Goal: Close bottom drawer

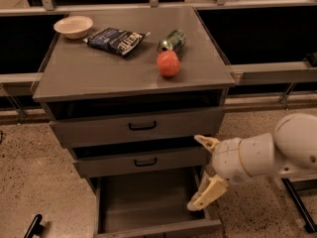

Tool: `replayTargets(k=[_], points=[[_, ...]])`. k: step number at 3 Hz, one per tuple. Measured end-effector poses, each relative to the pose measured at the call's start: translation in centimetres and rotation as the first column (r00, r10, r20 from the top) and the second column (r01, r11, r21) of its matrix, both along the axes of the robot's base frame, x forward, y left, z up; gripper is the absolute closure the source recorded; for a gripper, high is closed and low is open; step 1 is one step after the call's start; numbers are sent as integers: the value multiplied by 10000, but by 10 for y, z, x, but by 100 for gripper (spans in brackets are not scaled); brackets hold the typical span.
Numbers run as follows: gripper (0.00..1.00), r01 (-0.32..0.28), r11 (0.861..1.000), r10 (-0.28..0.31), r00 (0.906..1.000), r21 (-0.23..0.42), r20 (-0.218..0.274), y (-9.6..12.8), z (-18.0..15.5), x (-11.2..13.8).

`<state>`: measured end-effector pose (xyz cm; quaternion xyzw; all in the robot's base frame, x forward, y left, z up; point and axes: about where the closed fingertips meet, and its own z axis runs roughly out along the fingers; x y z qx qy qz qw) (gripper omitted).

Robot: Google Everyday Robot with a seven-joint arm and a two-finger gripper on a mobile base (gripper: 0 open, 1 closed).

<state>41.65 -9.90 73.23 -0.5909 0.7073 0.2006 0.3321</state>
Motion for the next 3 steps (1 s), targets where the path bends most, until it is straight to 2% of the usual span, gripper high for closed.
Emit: replayTargets(k=[1, 2, 3], points=[[0, -638, 9921, 703, 9959, 1084, -571, 41, -107, 0], [0, -647, 9922, 708, 9960, 1064, -548, 41, -106, 0], [0, -910, 9921, 958, 9940, 860, -533, 43, -166, 7]])
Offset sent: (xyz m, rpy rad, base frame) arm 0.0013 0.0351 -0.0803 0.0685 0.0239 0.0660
